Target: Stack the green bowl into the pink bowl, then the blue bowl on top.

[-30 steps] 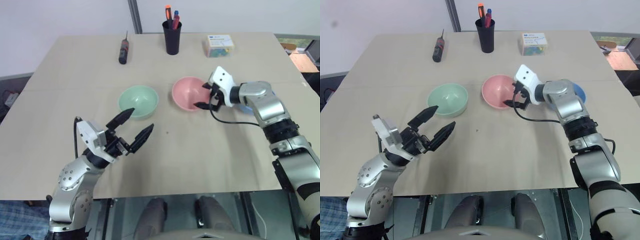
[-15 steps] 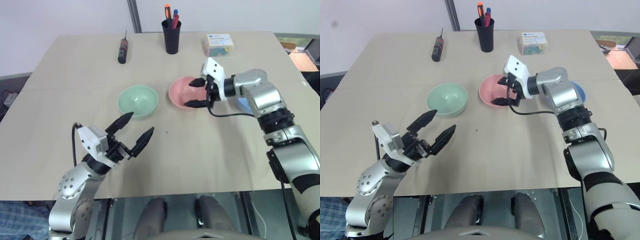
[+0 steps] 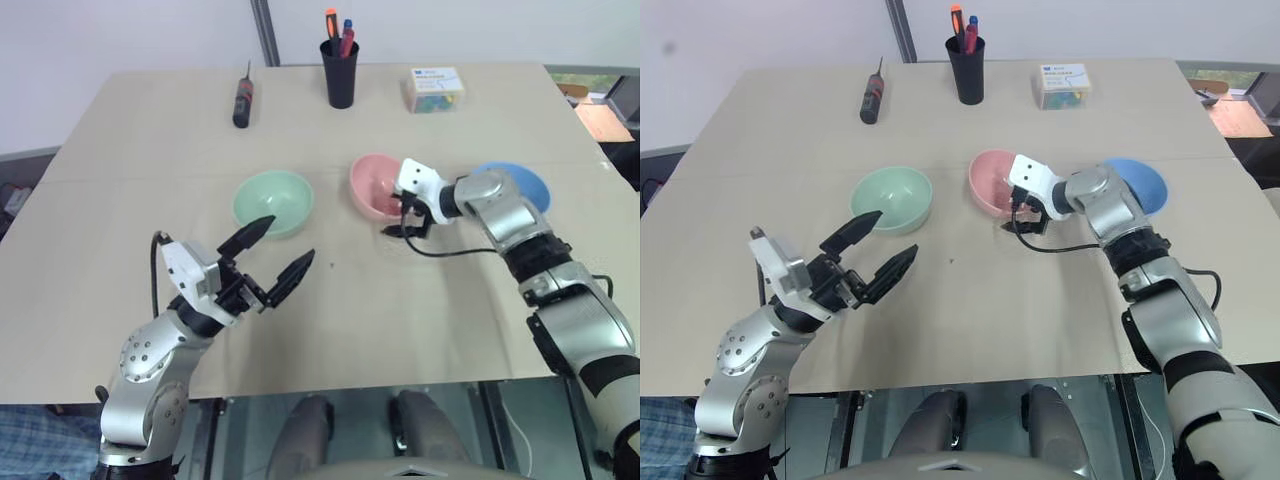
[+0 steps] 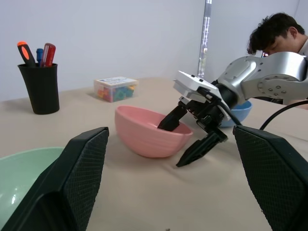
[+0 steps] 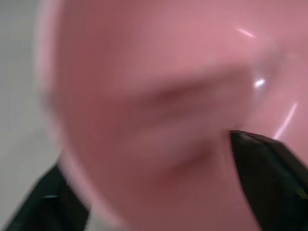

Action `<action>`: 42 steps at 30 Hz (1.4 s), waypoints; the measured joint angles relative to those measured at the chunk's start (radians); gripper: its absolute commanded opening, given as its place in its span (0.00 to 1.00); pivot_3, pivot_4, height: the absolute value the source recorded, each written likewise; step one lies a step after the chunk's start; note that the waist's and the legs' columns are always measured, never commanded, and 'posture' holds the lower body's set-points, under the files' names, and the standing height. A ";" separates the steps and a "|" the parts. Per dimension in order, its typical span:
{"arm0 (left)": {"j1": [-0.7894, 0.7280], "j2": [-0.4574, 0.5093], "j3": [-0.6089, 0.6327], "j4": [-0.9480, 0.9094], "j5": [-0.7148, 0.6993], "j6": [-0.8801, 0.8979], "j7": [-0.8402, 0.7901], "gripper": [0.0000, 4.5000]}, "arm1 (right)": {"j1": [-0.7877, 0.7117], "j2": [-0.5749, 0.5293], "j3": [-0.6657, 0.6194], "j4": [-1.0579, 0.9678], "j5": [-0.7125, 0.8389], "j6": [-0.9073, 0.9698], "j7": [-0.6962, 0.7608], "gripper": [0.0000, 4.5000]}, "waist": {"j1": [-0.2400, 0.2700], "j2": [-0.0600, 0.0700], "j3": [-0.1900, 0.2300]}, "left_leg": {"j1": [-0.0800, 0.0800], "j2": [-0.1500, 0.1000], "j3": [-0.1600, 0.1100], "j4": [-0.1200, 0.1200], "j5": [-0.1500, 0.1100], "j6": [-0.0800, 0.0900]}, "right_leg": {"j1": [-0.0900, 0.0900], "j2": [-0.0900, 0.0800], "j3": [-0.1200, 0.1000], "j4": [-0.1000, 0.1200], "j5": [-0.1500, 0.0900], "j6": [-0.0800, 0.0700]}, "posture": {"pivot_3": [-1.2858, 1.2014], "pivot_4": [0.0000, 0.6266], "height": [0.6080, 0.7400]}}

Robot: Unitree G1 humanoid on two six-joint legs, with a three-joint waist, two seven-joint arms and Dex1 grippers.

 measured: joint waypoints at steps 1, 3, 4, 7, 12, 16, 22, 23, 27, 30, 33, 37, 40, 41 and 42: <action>0.001 0.001 0.000 0.000 0.000 0.001 -0.001 1.00 | 0.000 0.005 0.002 0.006 -0.008 -0.024 -0.004 0.52 | 0.001 0.000 0.000 | 0.000 0.001 0.003 0.000 0.000 0.000 | -0.002 0.000 0.002 0.001 0.000 0.000 | 0.52 0.24 1.00; 0.005 0.001 0.000 0.000 0.000 0.004 -0.001 1.00 | 0.000 0.008 0.002 0.006 -0.012 -0.041 -0.003 0.34 | 0.003 0.000 0.000 | 0.000 0.001 0.009 0.000 0.000 0.000 | -0.005 0.001 0.007 0.003 0.000 0.000 | 0.52 0.24 1.00; 0.008 0.001 0.000 0.000 0.000 0.005 -0.001 1.00 | 0.000 0.007 0.002 0.006 -0.013 -0.046 -0.002 0.25 | 0.004 0.000 0.000 | 0.000 0.002 0.012 0.000 0.000 0.000 | -0.006 0.001 0.009 0.003 0.000 0.000 | 0.52 0.24 1.00; 0.013 0.001 0.000 0.000 0.001 0.005 -0.002 1.00 | -0.017 0.002 -0.021 -0.031 -0.013 -0.081 -0.005 0.01 | 0.003 -0.001 -0.001 | 0.002 0.004 0.019 0.000 -0.001 0.001 | -0.007 0.003 0.017 0.004 0.001 0.002 | 0.52 0.24 1.00; 0.025 0.001 -0.008 0.000 0.002 0.004 -0.004 1.00 | 0.016 -0.022 -0.019 -0.090 -0.019 -0.083 0.031 0.00 | 0.003 -0.004 -0.003 | 0.001 0.004 0.021 -0.002 -0.001 0.002 | -0.009 0.003 0.020 0.006 0.002 0.002 | 0.52 0.24 1.00; 0.022 0.002 -0.010 0.002 0.002 0.003 -0.009 1.00 | 0.073 -0.068 -0.004 -0.213 -0.028 -0.083 0.081 0.00 | 0.002 -0.004 -0.003 | -0.001 0.004 0.017 -0.001 -0.001 0.002 | -0.010 0.003 0.018 0.005 0.002 0.002 | 0.52 0.24 1.00; 0.018 0.010 -0.012 0.011 0.002 0.001 -0.020 1.00 | 0.224 -0.237 0.071 -0.564 -0.120 -0.118 0.175 0.00 | 0.005 -0.004 -0.003 | -0.003 0.003 0.013 0.000 -0.001 0.002 | -0.009 0.003 0.015 0.004 0.002 0.002 | 0.52 0.24 1.00; 0.017 0.011 -0.013 0.012 0.002 0.000 -0.021 1.00 | 0.267 -0.272 0.085 -0.657 -0.164 -0.127 0.176 0.00 | 0.005 -0.005 -0.003 | -0.003 0.003 0.013 0.000 -0.001 0.002 | -0.009 0.003 0.014 0.004 0.002 0.002 | 0.52 0.24 1.00; 0.009 0.013 -0.016 0.015 0.002 -0.001 -0.027 1.00 | 0.352 -0.295 0.112 -0.821 -0.250 -0.131 0.148 0.00 | 0.001 -0.005 -0.003 | -0.003 0.003 0.013 0.001 -0.001 0.002 | -0.009 0.003 0.015 0.005 0.002 0.002 | 0.52 0.24 1.00; 0.001 0.016 -0.017 0.025 0.002 -0.001 -0.039 1.00 | 0.399 -0.255 0.128 -0.920 -0.271 -0.075 0.147 0.00 | 0.002 -0.005 -0.004 | -0.002 0.003 0.013 0.002 -0.001 0.002 | -0.009 0.004 0.014 0.007 0.002 0.002 | 0.52 0.24 1.00; -0.010 0.021 -0.018 0.034 0.002 -0.001 -0.048 1.00 | 0.403 -0.242 0.131 -0.924 -0.279 -0.061 0.141 0.19 | 0.004 -0.005 -0.004 | -0.002 0.003 0.012 0.005 -0.001 0.002 | -0.009 0.004 0.014 0.008 0.002 0.002 | 0.52 0.24 1.00; -0.031 0.026 -0.018 0.051 0.002 -0.001 -0.059 1.00 | 0.417 -0.212 0.131 -0.946 -0.276 -0.023 0.136 0.54 | 0.005 -0.005 -0.004 | -0.002 0.002 0.010 0.007 -0.001 0.002 | -0.007 0.004 0.012 0.008 0.002 0.002 | 0.52 0.24 1.00; -0.036 0.028 -0.023 0.053 0.002 0.000 -0.066 1.00 | 0.432 -0.193 0.115 -0.998 -0.214 0.081 0.168 0.83 | 0.005 -0.005 -0.004 | -0.002 0.002 0.009 0.007 -0.001 0.002 | -0.006 0.004 0.011 0.008 0.002 0.002 | 0.52 0.24 1.00; -0.037 0.028 -0.024 0.053 0.002 0.001 -0.066 1.00 | 0.437 -0.184 0.105 -1.019 -0.181 0.131 0.182 0.85 | 0.005 -0.005 -0.004 | -0.002 0.002 0.008 0.007 -0.001 0.002 | -0.006 0.003 0.010 0.008 0.002 0.002 | 0.52 0.24 1.00; -0.039 0.028 -0.027 0.053 0.003 0.003 -0.067 1.00 | 0.441 -0.179 0.086 -1.045 -0.142 0.194 0.200 0.98 | 0.005 -0.005 -0.004 | -0.002 0.002 0.008 0.007 -0.001 0.002 | -0.006 0.003 0.010 0.008 0.002 0.002 | 0.52 0.24 1.00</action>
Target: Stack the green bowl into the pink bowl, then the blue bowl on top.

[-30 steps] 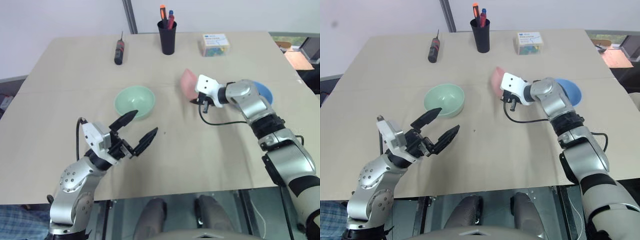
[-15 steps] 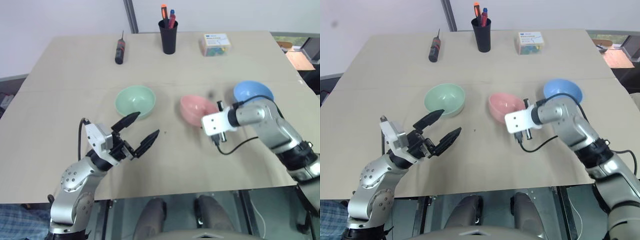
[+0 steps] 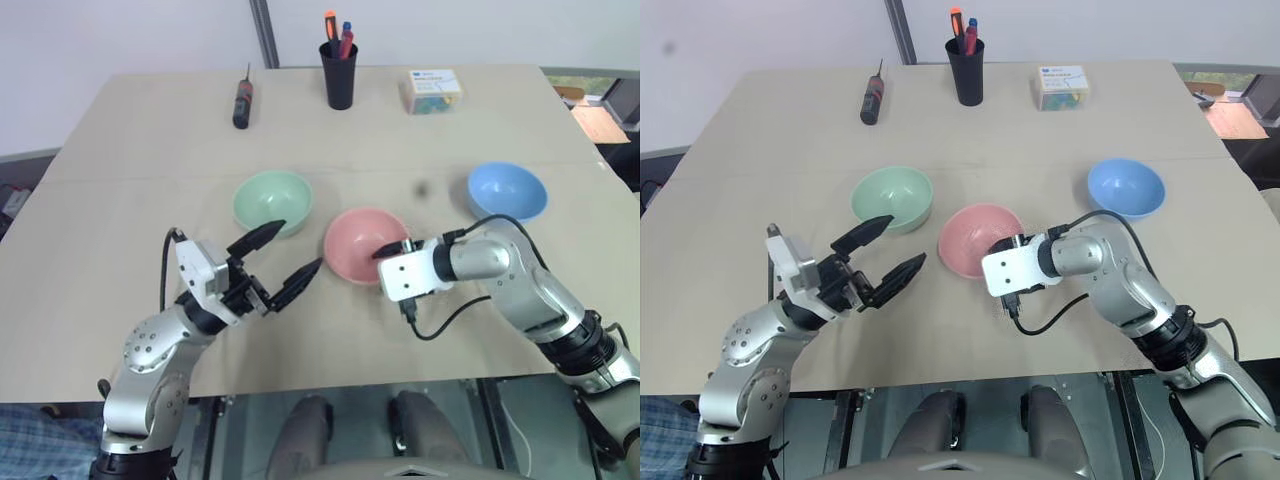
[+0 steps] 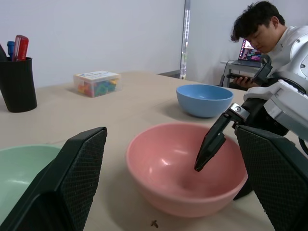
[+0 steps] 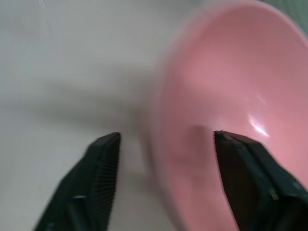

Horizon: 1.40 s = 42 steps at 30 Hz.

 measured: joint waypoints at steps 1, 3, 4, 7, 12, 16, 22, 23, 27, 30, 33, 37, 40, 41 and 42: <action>-0.001 0.000 0.000 0.000 0.000 0.001 0.000 1.00 | 0.000 0.000 -0.017 -0.018 0.029 0.043 0.012 0.99 | 0.000 0.000 0.000 | 0.000 0.000 0.000 0.000 0.000 0.000 | 0.000 0.000 0.000 0.000 0.000 0.000 | 0.52 0.24 1.00; -0.001 0.002 -0.001 0.000 0.000 0.004 -0.001 1.00 | -0.001 -0.001 -0.065 -0.049 0.096 0.138 0.024 0.99 | 0.000 0.000 0.000 | 0.000 0.000 -0.001 0.001 0.000 0.000 | 0.001 0.000 -0.001 0.000 0.000 0.000 | 0.52 0.24 1.00; -0.002 0.003 -0.001 0.000 0.000 0.005 -0.001 1.00 | -0.001 -0.002 -0.094 -0.057 0.134 0.187 0.027 0.99 | 0.001 0.000 0.000 | 0.000 -0.001 -0.002 0.001 0.000 0.001 | 0.002 0.000 -0.002 0.000 0.000 0.000 | 0.52 0.24 1.00; -0.011 0.005 -0.002 0.000 0.002 0.007 0.000 1.00 | -0.002 -0.003 -0.176 -0.067 0.227 0.284 0.021 0.99 | 0.001 0.000 0.000 | 0.000 -0.001 -0.003 0.002 -0.001 0.001 | 0.002 0.000 -0.003 0.000 0.000 0.000 | 0.52 0.24 1.00; -0.025 0.011 -0.004 0.000 0.026 0.016 0.019 1.00 | 0.012 -0.031 -0.381 -0.067 0.416 0.399 0.002 0.99 | 0.003 0.000 0.000 | 0.000 -0.002 -0.005 0.002 -0.002 0.004 | 0.003 0.000 -0.005 -0.001 0.000 0.000 | 0.52 0.24 1.00; -0.029 0.016 -0.008 0.010 0.047 0.028 0.033 1.00 | 0.086 -0.057 -0.566 -0.059 0.549 0.442 -0.030 0.99 | 0.005 0.000 0.000 | -0.001 -0.002 -0.005 0.002 -0.002 0.004 | 0.004 0.000 -0.006 -0.002 0.000 0.000 | 0.52 0.24 1.00; -0.101 0.023 -0.033 0.074 0.108 0.032 0.060 1.00 | 0.169 -0.010 -0.763 -0.079 0.796 0.443 -0.074 0.99 | 0.001 0.000 0.000 | 0.000 -0.002 -0.005 0.003 -0.003 0.005 | 0.005 0.002 -0.007 0.001 0.000 0.000 | 0.52 0.24 1.00; -0.112 0.025 -0.034 0.082 0.120 0.033 0.068 1.00 | 0.172 -0.008 -0.774 -0.089 0.823 0.438 -0.075 0.99 | 0.001 0.000 0.000 | 0.000 -0.002 -0.005 0.003 -0.003 0.005 | 0.004 0.002 -0.007 0.001 0.000 0.000 | 0.52 0.24 1.00; -0.178 0.036 -0.038 0.121 0.184 0.055 0.120 1.00 | 0.182 -0.016 -0.848 -0.122 0.959 0.434 -0.086 0.99 | 0.003 0.000 0.000 | 0.001 -0.003 -0.005 0.005 -0.003 0.005 | 0.008 0.003 -0.009 0.000 0.000 0.000 | 0.52 0.24 1.00; -0.223 0.051 -0.038 0.142 0.231 0.089 0.161 1.00 | 0.184 -0.052 -0.872 -0.121 1.007 0.425 -0.107 0.99 | 0.004 0.000 0.000 | 0.002 -0.003 -0.005 0.005 -0.003 0.005 | 0.009 0.002 -0.009 0.000 0.000 0.000 | 0.52 0.24 1.00; -0.255 0.064 -0.039 0.159 0.259 0.135 0.192 1.00 | 0.205 -0.089 -0.875 -0.118 1.023 0.406 -0.116 0.99 | 0.004 0.000 0.000 | 0.002 -0.003 -0.005 0.005 -0.003 0.005 | 0.009 0.002 -0.011 -0.001 0.000 0.000 | 0.52 0.24 1.00; -0.289 0.097 -0.040 0.173 0.299 0.205 0.223 1.00 | 0.242 -0.116 -0.874 -0.107 1.027 0.371 -0.129 0.99 | 0.002 0.000 0.000 | 0.002 -0.003 -0.005 0.005 -0.003 0.005 | 0.009 0.002 -0.010 -0.001 0.000 0.000 | 0.52 0.24 1.00; -0.304 0.110 -0.040 0.173 0.319 0.235 0.237 1.00 | 0.251 -0.118 -0.869 -0.105 1.028 0.346 -0.144 0.99 | 0.003 0.000 0.000 | 0.002 -0.003 -0.005 0.005 -0.003 0.005 | 0.009 0.002 -0.010 0.000 0.000 0.000 | 0.52 0.24 1.00; -0.306 0.112 -0.040 0.174 0.325 0.245 0.241 1.00 | 0.254 -0.119 -0.867 -0.105 1.028 0.336 -0.150 0.99 | 0.003 0.000 0.000 | 0.002 -0.003 -0.005 0.005 -0.003 0.005 | 0.009 0.002 -0.010 -0.001 0.000 0.000 | 0.52 0.24 1.00; -0.305 0.116 -0.043 0.177 0.334 0.253 0.239 1.00 | 0.257 -0.119 -0.865 -0.105 1.028 0.326 -0.155 0.99 | 0.004 0.000 0.000 | 0.002 -0.003 -0.005 0.005 -0.003 0.005 | 0.009 0.002 -0.010 -0.001 0.000 0.000 | 0.52 0.24 1.00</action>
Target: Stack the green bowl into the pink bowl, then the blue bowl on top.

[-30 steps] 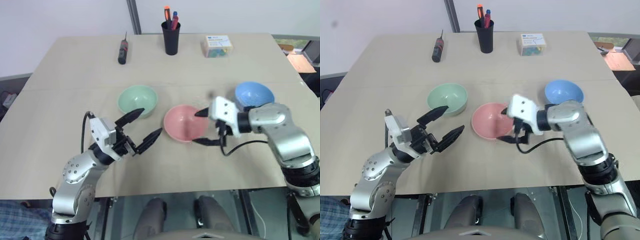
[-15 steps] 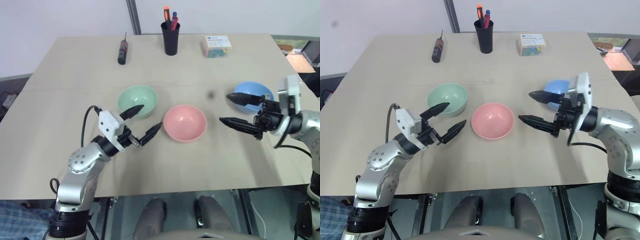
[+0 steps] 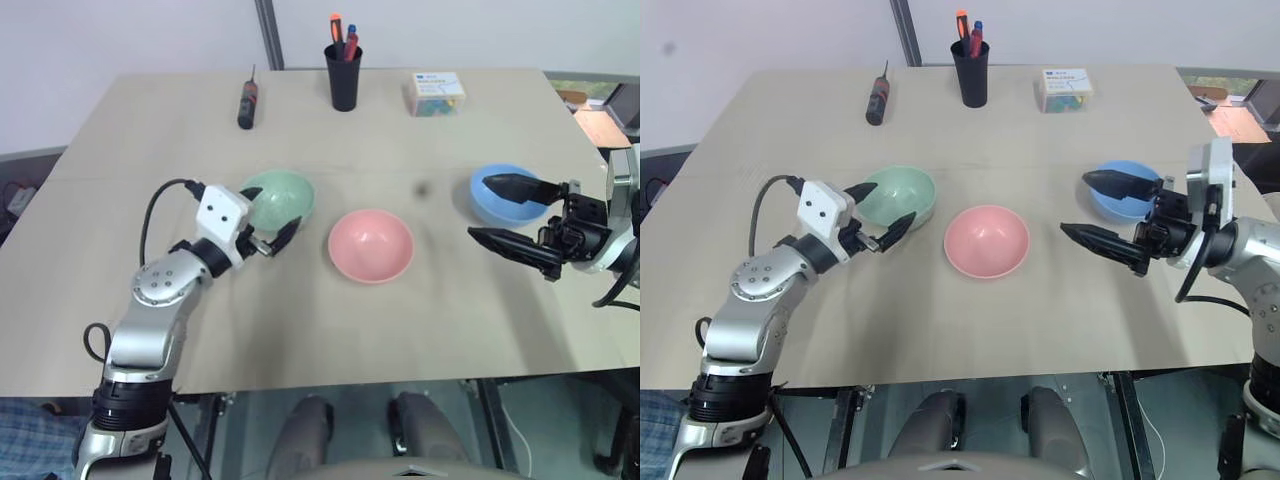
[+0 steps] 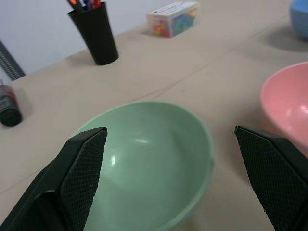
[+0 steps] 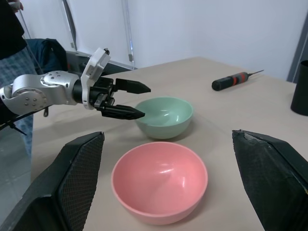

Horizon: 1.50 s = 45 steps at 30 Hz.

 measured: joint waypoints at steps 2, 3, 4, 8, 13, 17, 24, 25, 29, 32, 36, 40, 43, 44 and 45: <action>0.000 0.019 -0.012 0.021 0.014 0.012 -0.006 1.00 | 0.004 0.000 0.004 0.001 0.000 -0.008 -0.008 0.99 | 0.000 0.000 0.000 | 0.000 0.000 0.000 0.000 0.000 0.000 | 0.000 0.000 0.000 0.000 0.000 0.000 | 0.52 0.24 1.00; 0.000 0.022 -0.020 0.030 0.019 0.018 -0.010 1.00 | 0.007 0.000 0.005 0.002 0.001 -0.015 -0.010 0.99 | 0.000 0.000 0.000 | 0.000 0.000 0.000 0.000 0.000 0.000 | 0.000 0.000 0.000 0.000 0.000 0.000 | 0.52 0.24 1.00; -0.001 0.025 -0.028 0.037 0.020 0.020 -0.018 1.00 | 0.007 -0.001 0.006 0.002 0.001 -0.019 -0.013 0.99 | 0.001 0.000 0.000 | 0.000 0.000 0.000 0.000 0.000 0.000 | 0.000 0.000 0.000 0.000 0.000 0.000 | 0.52 0.24 1.00; -0.053 0.034 -0.082 0.105 0.056 0.007 -0.058 1.00 | 0.008 -0.014 0.016 0.005 0.007 -0.038 -0.026 0.99 | 0.004 0.000 0.000 | 0.000 0.000 0.000 0.000 0.000 0.000 | 0.000 0.000 -0.001 0.000 0.000 0.000 | 0.52 0.24 1.00; -0.126 0.065 -0.118 0.199 0.101 -0.049 -0.116 0.95 | 0.020 -0.037 0.016 0.005 0.031 -0.042 -0.031 1.00 | 0.002 0.000 0.000 | -0.001 0.000 0.000 0.000 0.000 0.000 | 0.000 0.000 -0.001 -0.001 0.000 0.000 | 0.52 0.24 1.00; -0.160 0.075 -0.130 0.262 0.128 -0.075 -0.136 0.65 | 0.045 -0.046 0.014 0.005 0.042 -0.053 -0.029 1.00 | 0.001 0.000 0.000 | -0.001 0.000 0.000 0.000 0.000 0.000 | 0.000 0.000 -0.001 -0.001 0.000 0.000 | 0.52 0.24 1.00; -0.182 0.076 -0.155 0.306 0.141 -0.112 -0.187 0.06 | 0.082 -0.070 0.011 0.004 0.051 -0.079 -0.032 1.00 | 0.000 0.000 0.000 | -0.001 0.000 0.000 0.000 0.000 0.000 | 0.000 0.000 -0.001 -0.001 0.000 0.000 | 0.52 0.24 1.00; -0.185 0.076 -0.155 0.309 0.143 -0.115 -0.193 0.02 | 0.085 -0.074 0.011 0.004 0.051 -0.085 -0.032 1.00 | 0.000 0.000 0.000 | -0.001 0.000 0.000 0.000 0.000 0.000 | 0.000 0.000 -0.001 -0.001 0.000 0.000 | 0.52 0.24 1.00; -0.192 0.076 -0.155 0.311 0.155 -0.119 -0.205 0.02 | 0.090 -0.078 0.011 0.004 0.053 -0.086 -0.037 1.00 | 0.001 0.000 0.000 | -0.001 0.000 0.000 0.000 0.000 0.000 | 0.000 0.000 -0.001 -0.001 0.000 0.000 | 0.52 0.24 1.00; -0.192 0.087 -0.155 0.312 0.156 -0.130 -0.228 0.02 | 0.090 -0.078 0.012 0.004 0.059 -0.086 -0.046 1.00 | 0.000 0.000 0.000 | -0.001 0.000 0.000 0.000 0.000 0.000 | 0.000 0.000 -0.001 -0.001 0.000 0.000 | 0.52 0.24 1.00; -0.193 0.090 -0.147 0.308 0.122 -0.134 -0.270 0.02 | 0.093 -0.079 0.015 -0.004 0.074 -0.084 -0.053 1.00 | 0.001 0.000 0.000 | -0.001 0.000 0.000 0.000 0.000 0.000 | 0.000 0.000 -0.001 -0.001 0.000 0.000 | 0.52 0.24 1.00; -0.220 0.041 -0.115 0.280 0.044 -0.128 -0.281 0.02 | 0.102 -0.080 0.035 -0.006 0.085 -0.083 -0.059 1.00 | 0.005 0.000 0.000 | -0.002 0.000 -0.001 0.002 0.000 0.000 | 0.000 0.000 -0.002 -0.001 0.000 0.000 | 0.52 0.24 1.00; -0.242 0.014 -0.106 0.224 -0.009 -0.137 -0.300 0.02 | 0.101 -0.080 0.037 -0.007 0.087 -0.084 -0.065 1.00 | 0.004 0.000 0.000 | -0.002 0.000 -0.001 0.002 0.000 0.000 | 0.000 0.000 -0.002 -0.001 0.000 0.000 | 0.52 0.24 1.00; -0.244 0.008 -0.106 0.200 -0.034 -0.139 -0.314 0.02 | 0.101 -0.080 0.038 -0.007 0.087 -0.085 -0.065 1.00 | 0.004 0.000 0.000 | -0.002 0.000 -0.001 0.002 0.000 -0.001 | 0.000 0.000 -0.002 -0.001 0.000 0.000 | 0.52 0.24 1.00; -0.245 0.004 -0.106 0.186 -0.047 -0.141 -0.323 0.02 | 0.101 -0.080 0.040 -0.007 0.087 -0.085 -0.065 1.00 | 0.004 0.000 0.000 | -0.002 0.000 -0.001 0.002 0.001 -0.001 | 0.000 0.000 -0.002 -0.001 0.000 0.000 | 0.52 0.24 1.00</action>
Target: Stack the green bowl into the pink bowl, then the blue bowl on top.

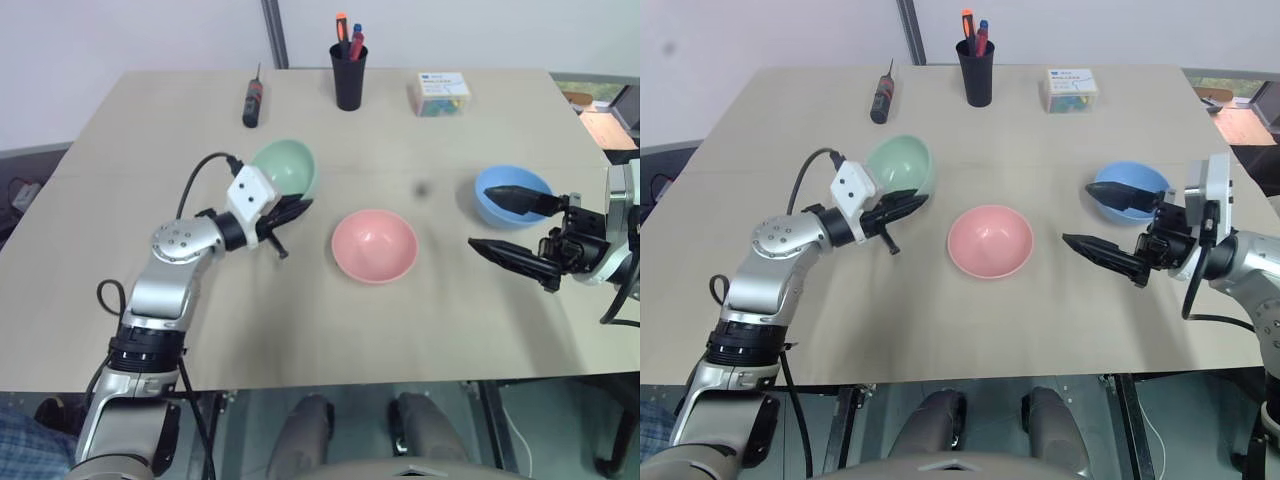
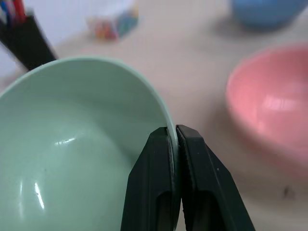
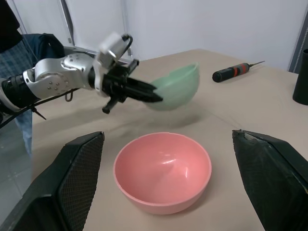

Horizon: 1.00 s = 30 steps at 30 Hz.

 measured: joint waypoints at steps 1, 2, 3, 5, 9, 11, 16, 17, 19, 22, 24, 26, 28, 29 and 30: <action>0.000 -0.003 0.000 -0.014 -0.034 0.001 -0.022 0.02 | 0.000 0.000 0.003 0.000 0.000 0.000 -0.002 1.00 | -0.002 0.000 0.000 | 0.000 0.000 0.000 0.000 0.000 0.000 | 0.000 0.000 0.000 0.000 0.000 0.000 | 0.52 0.24 1.00; 0.000 -0.005 0.000 -0.023 -0.060 0.002 -0.047 0.02 | 0.000 0.000 0.004 0.000 0.000 0.000 -0.006 1.00 | -0.004 0.000 0.000 | 0.000 0.000 0.000 0.000 0.000 0.000 | 0.000 0.000 0.000 0.000 0.000 0.000 | 0.52 0.24 1.00; 0.000 -0.004 0.000 -0.040 -0.097 0.007 -0.087 0.02 | 0.000 0.000 0.004 0.000 0.002 0.000 -0.006 1.00 | -0.005 0.000 0.000 | 0.000 0.000 0.000 0.000 0.000 0.000 | 0.000 0.001 0.000 0.001 0.000 0.000 | 0.52 0.24 1.00; -0.002 0.000 -0.001 -0.067 -0.137 0.015 -0.129 0.02 | 0.000 0.000 0.004 0.000 0.003 0.000 -0.006 1.00 | -0.005 0.000 0.000 | 0.000 0.000 0.000 0.000 0.000 0.000 | 0.000 0.001 0.000 0.001 0.000 0.000 | 0.52 0.24 1.00; -0.026 0.038 -0.008 -0.128 -0.212 0.034 -0.237 0.02 | -0.004 -0.001 0.017 0.003 0.002 -0.004 0.007 1.00 | -0.005 0.000 0.000 | 0.000 0.000 0.000 0.000 0.000 0.000 | 0.000 0.001 0.000 0.000 0.000 0.000 | 0.52 0.24 1.00; -0.031 0.068 -0.013 -0.144 -0.261 0.058 -0.320 0.02 | -0.009 -0.001 0.038 0.008 0.000 -0.010 0.016 1.00 | -0.006 0.000 0.000 | 0.001 0.000 0.000 0.000 0.000 0.000 | 0.000 0.001 0.000 0.001 0.000 0.000 | 0.52 0.24 1.00; -0.049 0.106 -0.028 -0.172 -0.287 0.096 -0.383 0.02 | -0.012 -0.007 0.042 0.017 0.000 -0.023 0.031 1.00 | -0.006 0.000 0.000 | 0.001 0.000 0.000 0.000 0.000 0.000 | 0.000 0.001 0.000 0.000 0.000 0.000 | 0.52 0.24 1.00; -0.048 0.108 -0.030 -0.172 -0.287 0.096 -0.388 0.02 | -0.008 -0.012 0.041 0.018 0.000 -0.023 0.034 1.00 | -0.005 0.000 0.000 | 0.001 0.000 0.000 0.000 0.000 0.000 | 0.000 0.001 0.000 0.000 0.000 0.000 | 0.52 0.24 1.00; -0.048 0.108 -0.037 -0.172 -0.286 0.096 -0.395 0.09 | 0.006 -0.013 0.037 0.018 0.000 -0.024 0.036 1.00 | -0.005 0.000 0.000 | 0.001 0.000 0.000 0.000 0.000 0.000 | 0.000 0.001 0.000 0.000 0.000 0.000 | 0.52 0.24 1.00; -0.048 0.099 -0.039 -0.168 -0.265 0.078 -0.389 0.27 | 0.011 -0.016 0.033 0.018 0.004 -0.024 0.035 1.00 | -0.005 0.000 0.000 | 0.001 0.000 0.000 0.000 0.000 0.000 | 0.000 0.001 0.000 0.000 0.000 0.000 | 0.52 0.24 1.00; -0.049 0.083 -0.040 -0.164 -0.257 0.056 -0.382 0.47 | 0.029 -0.022 0.030 0.014 0.005 -0.024 0.036 1.00 | -0.005 0.000 0.000 | 0.001 0.000 0.000 0.000 0.000 0.000 | 0.000 0.001 0.000 0.000 0.000 0.000 | 0.52 0.24 1.00; -0.053 0.073 -0.040 -0.153 -0.251 0.041 -0.380 0.63 | 0.044 -0.025 0.028 0.009 0.007 -0.024 0.035 1.00 | -0.005 0.000 0.000 | 0.001 0.000 0.000 0.000 0.000 0.000 | 0.000 0.001 0.000 0.000 0.000 0.000 | 0.52 0.24 1.00; -0.069 0.045 -0.040 -0.122 -0.244 0.009 -0.374 0.82 | 0.054 -0.026 0.017 0.002 0.012 -0.026 0.034 1.00 | -0.004 0.000 0.000 | 0.001 0.000 0.000 0.000 0.000 0.000 | 0.001 0.001 0.000 0.000 0.000 0.000 | 0.52 0.24 1.00; -0.073 0.040 -0.040 -0.114 -0.241 -0.002 -0.372 0.90 | 0.059 -0.026 0.010 0.000 0.013 -0.029 0.034 1.00 | -0.003 0.000 0.000 | 0.001 0.000 0.000 0.000 0.000 0.001 | 0.001 0.001 0.000 0.000 0.000 0.000 | 0.52 0.24 1.00; -0.079 0.034 -0.039 -0.102 -0.236 -0.013 -0.372 0.90 | 0.067 -0.026 0.002 -0.002 0.013 -0.032 0.031 1.00 | -0.003 0.000 0.000 | 0.001 0.000 0.000 0.000 0.000 0.001 | 0.001 0.001 0.000 0.000 0.000 0.000 | 0.52 0.24 1.00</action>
